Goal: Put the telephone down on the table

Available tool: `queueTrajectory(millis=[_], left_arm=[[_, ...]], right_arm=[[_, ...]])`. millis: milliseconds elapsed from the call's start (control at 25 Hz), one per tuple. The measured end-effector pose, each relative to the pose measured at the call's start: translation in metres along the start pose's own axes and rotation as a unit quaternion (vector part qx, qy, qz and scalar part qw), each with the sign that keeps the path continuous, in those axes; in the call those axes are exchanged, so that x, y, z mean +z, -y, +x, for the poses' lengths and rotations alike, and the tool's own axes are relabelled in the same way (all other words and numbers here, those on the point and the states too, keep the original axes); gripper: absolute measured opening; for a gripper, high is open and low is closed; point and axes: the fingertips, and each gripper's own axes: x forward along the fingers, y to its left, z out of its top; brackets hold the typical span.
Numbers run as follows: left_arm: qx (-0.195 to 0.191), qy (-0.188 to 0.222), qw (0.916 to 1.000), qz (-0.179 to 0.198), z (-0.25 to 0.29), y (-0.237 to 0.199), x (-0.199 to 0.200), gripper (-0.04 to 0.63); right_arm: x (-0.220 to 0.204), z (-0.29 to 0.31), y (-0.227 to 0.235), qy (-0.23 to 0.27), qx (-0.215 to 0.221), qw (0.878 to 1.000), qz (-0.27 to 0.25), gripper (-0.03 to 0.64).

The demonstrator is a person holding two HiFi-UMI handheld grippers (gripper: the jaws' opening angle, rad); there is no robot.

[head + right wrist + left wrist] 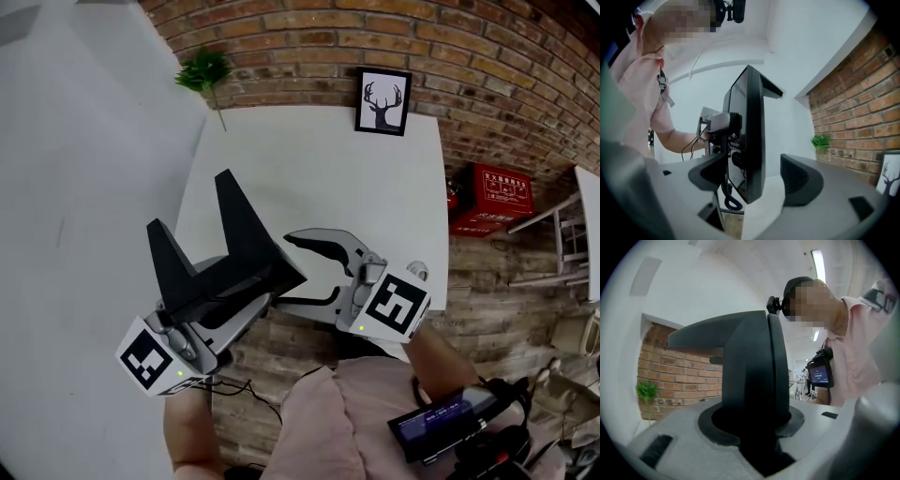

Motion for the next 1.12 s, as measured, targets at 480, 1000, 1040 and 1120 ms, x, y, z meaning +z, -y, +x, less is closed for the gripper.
queueTrajectory(millis=[480,1000,1040,1120], left_arm=[[-0.088,-0.052,0.9945,-0.021,0.038,-0.022,-0.014,0.161],[-0.182,-0.036,0.98,-0.072,0.041,-0.075,-0.033,0.163],[-0.187,-0.03,0.9792,-0.072,0.042,-0.083,-0.035,0.164],[-0.197,-0.026,0.9763,-0.086,0.044,-0.099,-0.04,0.166]], right_arm=[[-0.004,0.013,0.03,-0.018,0.067,0.997,-0.015,0.253],[-0.019,0.046,0.061,-0.027,0.088,0.996,0.013,0.167],[-0.021,0.05,0.066,-0.028,0.084,0.996,0.026,0.167],[-0.026,0.058,0.076,-0.029,0.078,0.995,0.053,0.166]])
